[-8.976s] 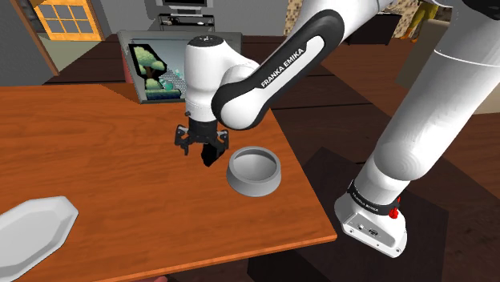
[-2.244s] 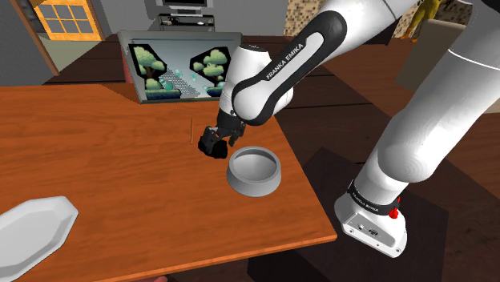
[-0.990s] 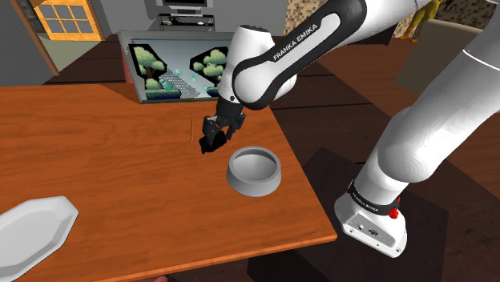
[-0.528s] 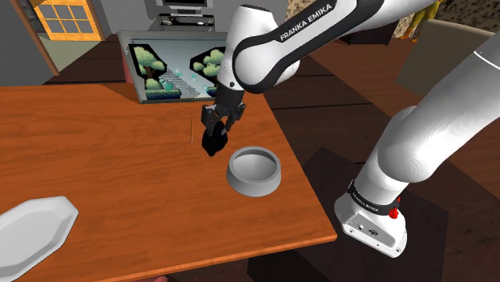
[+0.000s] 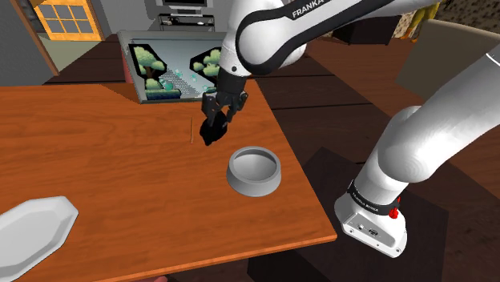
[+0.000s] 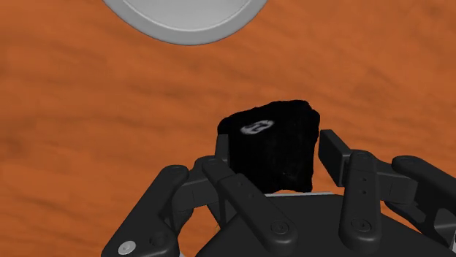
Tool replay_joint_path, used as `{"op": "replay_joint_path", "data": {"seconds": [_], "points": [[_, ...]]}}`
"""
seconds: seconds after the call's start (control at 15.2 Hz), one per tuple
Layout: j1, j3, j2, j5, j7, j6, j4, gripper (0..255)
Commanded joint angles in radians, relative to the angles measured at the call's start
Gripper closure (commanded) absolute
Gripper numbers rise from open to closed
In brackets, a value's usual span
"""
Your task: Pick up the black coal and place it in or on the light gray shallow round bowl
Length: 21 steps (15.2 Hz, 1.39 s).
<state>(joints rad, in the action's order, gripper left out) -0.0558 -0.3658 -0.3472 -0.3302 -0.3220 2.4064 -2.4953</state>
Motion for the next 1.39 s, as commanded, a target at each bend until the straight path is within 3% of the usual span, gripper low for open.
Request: {"op": "replay_joint_path", "data": {"seconds": [0.0,0.4,0.73,1.32], "points": [[-0.016,0.007,-0.071,-0.022,0.005,-0.024,-0.047,255],[-0.095,0.025,-0.355,-0.084,-0.007,-0.117,-0.238,255],[-0.170,0.032,-0.625,-0.107,-0.057,-0.252,-0.371,255],[-0.197,0.000,-0.582,-0.155,-0.041,-0.124,-0.460,255]]}}
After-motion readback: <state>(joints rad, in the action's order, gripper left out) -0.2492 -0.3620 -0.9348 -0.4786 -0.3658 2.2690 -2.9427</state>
